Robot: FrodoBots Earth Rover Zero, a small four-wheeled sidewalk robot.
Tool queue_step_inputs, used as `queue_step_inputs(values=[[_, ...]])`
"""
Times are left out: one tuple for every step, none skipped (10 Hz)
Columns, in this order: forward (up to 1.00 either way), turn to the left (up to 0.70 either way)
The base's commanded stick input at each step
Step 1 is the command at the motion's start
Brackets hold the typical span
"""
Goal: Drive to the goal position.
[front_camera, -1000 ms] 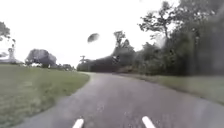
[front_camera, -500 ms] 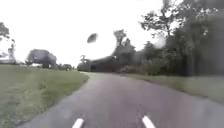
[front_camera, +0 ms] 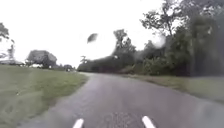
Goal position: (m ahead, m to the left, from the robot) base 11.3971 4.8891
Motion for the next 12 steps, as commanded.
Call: queue_step_inputs(values=[[0.70, 0.00], [0.70, 0.00], [0.70, 0.00], [0.70, 0.00], [0.70, 0.00], [0.70, 0.00], [0.70, 0.00], [0.70, 0.00], [0.70, 0.00], [0.70, 0.00], [0.70, 0.00], [0.70, 0.00]])
